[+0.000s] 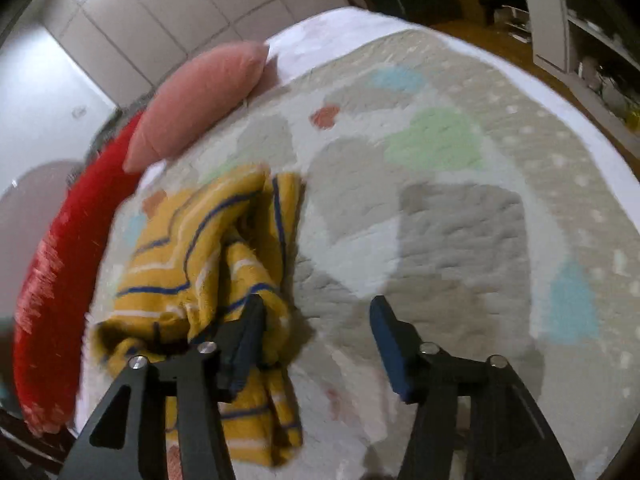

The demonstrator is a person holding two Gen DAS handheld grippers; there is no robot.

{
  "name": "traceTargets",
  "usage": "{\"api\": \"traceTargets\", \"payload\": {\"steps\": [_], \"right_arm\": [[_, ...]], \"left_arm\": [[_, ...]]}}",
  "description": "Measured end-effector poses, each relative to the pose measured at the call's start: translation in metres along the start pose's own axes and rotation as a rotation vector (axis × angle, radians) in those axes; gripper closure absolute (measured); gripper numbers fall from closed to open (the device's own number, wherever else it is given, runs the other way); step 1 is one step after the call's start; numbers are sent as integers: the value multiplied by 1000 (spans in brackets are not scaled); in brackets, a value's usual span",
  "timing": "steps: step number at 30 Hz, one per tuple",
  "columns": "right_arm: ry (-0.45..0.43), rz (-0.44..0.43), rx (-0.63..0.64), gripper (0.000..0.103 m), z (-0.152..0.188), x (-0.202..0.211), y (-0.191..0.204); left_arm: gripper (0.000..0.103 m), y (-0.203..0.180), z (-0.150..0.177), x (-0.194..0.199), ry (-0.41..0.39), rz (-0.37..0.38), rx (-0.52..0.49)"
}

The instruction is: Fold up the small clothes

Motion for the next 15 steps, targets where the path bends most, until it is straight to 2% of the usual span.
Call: {"api": "traceTargets", "payload": {"steps": [2,5,8,9,10,13,14,15], "right_arm": [[-46,-15,18,42,-3,23,6],[-95,-101,136,42,-4,48,48],[-104,-152,259,42,-1,49,93],[-103,-152,296,42,3,45,105],[-92,-150,328,38,6,39,114],[16,-94,414,34,24,1,131],[39,-45,443,42,32,-10,129],[77,-37,451,79,38,-20,123]], "left_arm": [[4,-7,3,-1,9,2,-12],[4,-18,5,-2,20,6,-30],[4,-33,5,5,-2,11,-75],[4,-38,4,9,-14,11,-89],[4,-40,3,10,-21,9,-100],[4,-44,1,17,-44,-5,-135],[4,-44,0,17,-44,-6,-138],[4,-43,-2,16,-41,-2,-138]]}}
Point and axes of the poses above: each gripper's, at about its wrist camera, not at the fingertips, and x roughly against the way its jaws point, y to its left, z to its underside, the point moved 1 cm from there along -x, roughly the way its jaws point, and after that the axes turned 5 degrees about x, right-handed, at the moved point
